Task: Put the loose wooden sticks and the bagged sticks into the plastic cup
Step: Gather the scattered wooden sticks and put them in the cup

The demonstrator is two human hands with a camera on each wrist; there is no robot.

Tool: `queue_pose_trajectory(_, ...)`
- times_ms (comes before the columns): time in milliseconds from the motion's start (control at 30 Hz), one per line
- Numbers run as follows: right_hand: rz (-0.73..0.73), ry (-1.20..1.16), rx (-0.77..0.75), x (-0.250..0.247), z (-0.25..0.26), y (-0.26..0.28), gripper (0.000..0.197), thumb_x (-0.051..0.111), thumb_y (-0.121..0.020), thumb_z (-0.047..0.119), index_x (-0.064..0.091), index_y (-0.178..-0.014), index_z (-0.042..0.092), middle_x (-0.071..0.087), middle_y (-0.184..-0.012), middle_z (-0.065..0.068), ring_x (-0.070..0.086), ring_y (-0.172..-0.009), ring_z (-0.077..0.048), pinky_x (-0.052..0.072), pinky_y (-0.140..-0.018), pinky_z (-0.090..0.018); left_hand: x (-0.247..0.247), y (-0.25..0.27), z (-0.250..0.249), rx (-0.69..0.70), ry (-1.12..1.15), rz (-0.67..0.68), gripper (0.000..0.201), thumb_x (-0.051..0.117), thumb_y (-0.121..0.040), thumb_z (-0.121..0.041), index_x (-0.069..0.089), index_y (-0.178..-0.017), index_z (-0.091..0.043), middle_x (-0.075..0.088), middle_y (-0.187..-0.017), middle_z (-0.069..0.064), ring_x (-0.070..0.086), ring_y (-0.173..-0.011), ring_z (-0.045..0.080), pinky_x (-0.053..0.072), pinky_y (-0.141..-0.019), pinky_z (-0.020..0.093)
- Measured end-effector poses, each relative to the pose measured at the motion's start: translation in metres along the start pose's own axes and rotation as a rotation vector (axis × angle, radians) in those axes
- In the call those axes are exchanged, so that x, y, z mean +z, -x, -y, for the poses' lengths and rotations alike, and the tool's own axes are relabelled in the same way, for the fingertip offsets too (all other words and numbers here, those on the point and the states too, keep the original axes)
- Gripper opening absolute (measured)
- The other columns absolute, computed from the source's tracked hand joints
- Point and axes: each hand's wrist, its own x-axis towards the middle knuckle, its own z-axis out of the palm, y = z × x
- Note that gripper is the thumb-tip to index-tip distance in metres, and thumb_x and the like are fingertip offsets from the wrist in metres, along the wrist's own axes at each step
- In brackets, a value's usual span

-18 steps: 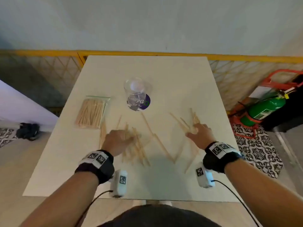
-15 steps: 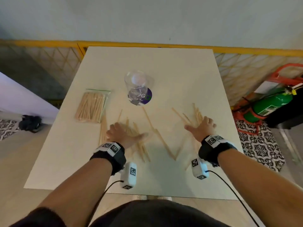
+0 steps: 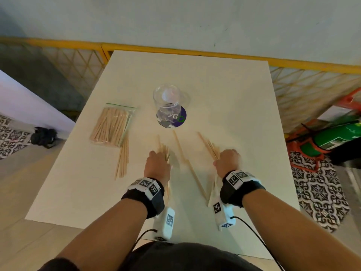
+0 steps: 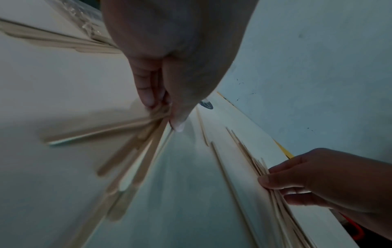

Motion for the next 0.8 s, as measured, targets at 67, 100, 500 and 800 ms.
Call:
queue_pose_trajectory(67,0.027,0.019,-0.009,-0.002,0.001,-0.004,0.033,0.058,-0.091,0.030,0.061,-0.111,0.004,0.061,-0.117,-0.010,0.057,-0.111,-0.024,0.045,-0.094,-0.030,-0.001,-0.001,-0.001,-0.012,0.028,-0.011,0.034,0.061,-0.094,-0.017,0.059,-0.125,-0.003,0.054,-0.127,0.017,0.059,-0.115,0.036,0.048,-0.095,0.039)
queue_pose_trajectory(100,0.048,0.033,-0.005,-0.004,0.002,-0.004,0.032,0.059,-0.090,0.029,0.061,-0.110,0.004,0.061,-0.117,-0.010,0.058,-0.110,-0.024,0.046,-0.094,-0.030,0.000,-0.002,-0.002,-0.026,0.037,-0.017,0.033,0.058,-0.094,-0.014,0.056,-0.126,-0.002,0.056,-0.128,0.017,0.059,-0.116,0.036,0.048,-0.095,0.038)
queue_pose_trajectory(500,0.033,-0.155,-0.089,-0.007,0.009,0.015,0.033,0.033,-0.098,0.007,0.046,-0.128,-0.001,0.044,-0.128,-0.015,0.047,-0.114,-0.023,0.041,-0.090,-0.026,0.007,-0.004,-0.023,-0.174,0.007,0.093,0.039,0.051,-0.099,-0.010,0.042,-0.135,0.001,0.050,-0.141,0.018,0.051,-0.131,0.035,0.045,-0.104,0.039)
queue_pose_trajectory(800,0.122,0.052,-0.154,0.002,0.020,0.018,0.039,0.039,-0.094,0.009,0.039,-0.133,0.001,0.042,-0.133,-0.025,0.045,-0.122,-0.038,0.041,-0.096,-0.041,0.004,-0.011,-0.021,-0.183,0.034,0.082,0.036,0.037,-0.105,-0.011,0.043,-0.136,0.006,0.051,-0.141,0.022,0.052,-0.130,0.038,0.042,-0.104,0.041)
